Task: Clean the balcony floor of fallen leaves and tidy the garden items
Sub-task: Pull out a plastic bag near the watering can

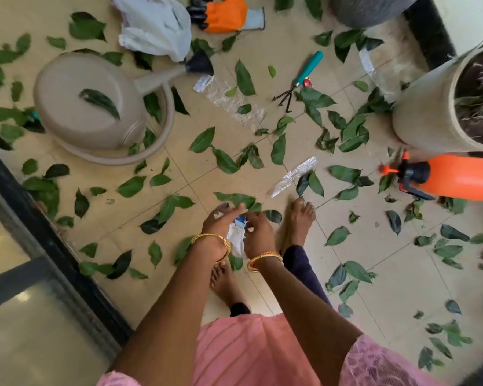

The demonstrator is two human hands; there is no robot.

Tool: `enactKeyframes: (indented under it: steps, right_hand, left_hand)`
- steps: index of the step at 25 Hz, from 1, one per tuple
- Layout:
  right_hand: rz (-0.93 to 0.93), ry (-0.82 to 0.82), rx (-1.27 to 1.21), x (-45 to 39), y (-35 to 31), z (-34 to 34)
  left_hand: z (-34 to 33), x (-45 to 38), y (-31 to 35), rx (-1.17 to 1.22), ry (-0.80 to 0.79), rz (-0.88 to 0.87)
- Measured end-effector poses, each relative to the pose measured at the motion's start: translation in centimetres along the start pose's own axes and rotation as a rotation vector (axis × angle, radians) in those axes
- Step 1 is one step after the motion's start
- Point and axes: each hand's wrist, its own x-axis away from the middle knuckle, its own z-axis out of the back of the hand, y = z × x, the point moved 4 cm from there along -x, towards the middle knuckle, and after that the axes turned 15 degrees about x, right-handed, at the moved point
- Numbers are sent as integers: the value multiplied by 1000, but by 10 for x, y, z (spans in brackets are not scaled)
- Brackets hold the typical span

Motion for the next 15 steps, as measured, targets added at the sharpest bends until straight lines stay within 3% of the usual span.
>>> enactKeyframes:
  steps: [3,5,6,7,8,9,10,12,15]
  right_hand:
    - [108,-115,215,-16,10,6]
    - [134,-321,113,-29,19,18]
    - [72,-408,17,-42,34,25]
    - [-73,-399,-76,-60,55,29]
    - [-199,-319,-14,-81,79,34]
    - [-242,-207,151,-100,104,36]
    - [-196,-203,347,-122,134,25]
    - [-22,-290,751,-155,154,5]
    - [264,-362,1042,-177,131,17]
  left_hand:
    - [-18,-15,-4,-76,10,7]
    - [-28,-22,-6,-137,57,25]
    - [-34,-25,-6,-134,82,41]
    - [-37,-35,-9,-131,95,43]
    - [-43,-40,-8,-141,99,43]
    - [-45,-53,-9,-168,103,42]
    - [-48,-64,-7,-214,122,47]
    - [-55,-90,-2,-308,177,18]
    - [-60,-127,5,-446,238,-88]
